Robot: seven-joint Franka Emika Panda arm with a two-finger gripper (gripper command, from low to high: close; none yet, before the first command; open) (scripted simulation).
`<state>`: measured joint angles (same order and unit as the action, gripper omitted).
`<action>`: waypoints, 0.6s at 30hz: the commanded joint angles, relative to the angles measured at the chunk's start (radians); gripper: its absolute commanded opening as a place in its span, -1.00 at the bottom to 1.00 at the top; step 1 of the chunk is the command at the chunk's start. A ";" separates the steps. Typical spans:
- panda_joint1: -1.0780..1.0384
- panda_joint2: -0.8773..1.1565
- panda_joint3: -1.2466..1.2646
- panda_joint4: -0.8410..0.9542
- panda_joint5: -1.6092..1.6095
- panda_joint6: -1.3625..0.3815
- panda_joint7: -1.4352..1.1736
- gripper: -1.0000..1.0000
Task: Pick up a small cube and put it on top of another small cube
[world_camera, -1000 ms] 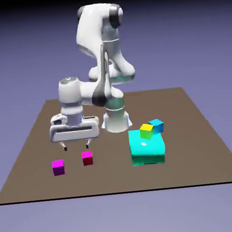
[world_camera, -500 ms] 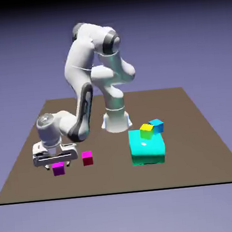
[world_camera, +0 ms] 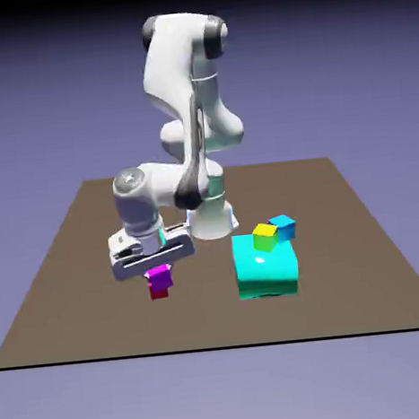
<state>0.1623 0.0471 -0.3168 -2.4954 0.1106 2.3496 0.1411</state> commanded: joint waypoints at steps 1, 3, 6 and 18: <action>-0.002 -0.036 0.034 -0.015 -0.009 -0.018 0.028 -1.00; 0.023 -0.109 0.104 -0.046 -0.022 -0.056 0.082 -1.00; 0.061 -0.218 0.209 -0.093 -0.041 -0.114 0.162 -1.00; 0.150 -0.414 0.476 -0.265 -0.099 -0.126 0.372 -1.00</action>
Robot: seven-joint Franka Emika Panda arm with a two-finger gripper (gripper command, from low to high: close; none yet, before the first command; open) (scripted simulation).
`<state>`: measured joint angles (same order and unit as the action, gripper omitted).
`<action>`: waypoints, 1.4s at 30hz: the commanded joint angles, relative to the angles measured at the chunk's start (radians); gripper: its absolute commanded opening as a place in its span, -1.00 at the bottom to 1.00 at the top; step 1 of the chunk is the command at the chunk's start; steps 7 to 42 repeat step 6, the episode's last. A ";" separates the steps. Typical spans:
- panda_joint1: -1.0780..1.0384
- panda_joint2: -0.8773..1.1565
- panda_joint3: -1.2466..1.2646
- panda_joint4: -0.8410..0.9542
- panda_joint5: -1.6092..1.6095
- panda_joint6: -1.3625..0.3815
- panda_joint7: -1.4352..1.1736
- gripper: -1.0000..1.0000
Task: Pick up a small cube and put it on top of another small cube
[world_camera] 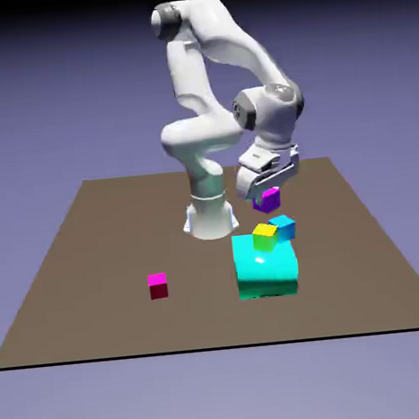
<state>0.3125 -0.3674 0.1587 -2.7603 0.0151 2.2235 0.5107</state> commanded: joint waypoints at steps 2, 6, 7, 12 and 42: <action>-0.003 0.050 0.003 -0.038 -0.010 0.087 0.008 -1.00; -0.002 0.032 0.002 -0.024 -0.008 0.056 0.006 1.00; -0.002 0.032 0.002 -0.024 -0.008 0.056 0.006 1.00; -0.002 0.032 0.002 -0.024 -0.008 0.056 0.006 1.00; -0.002 0.032 0.002 -0.024 -0.008 0.056 0.006 1.00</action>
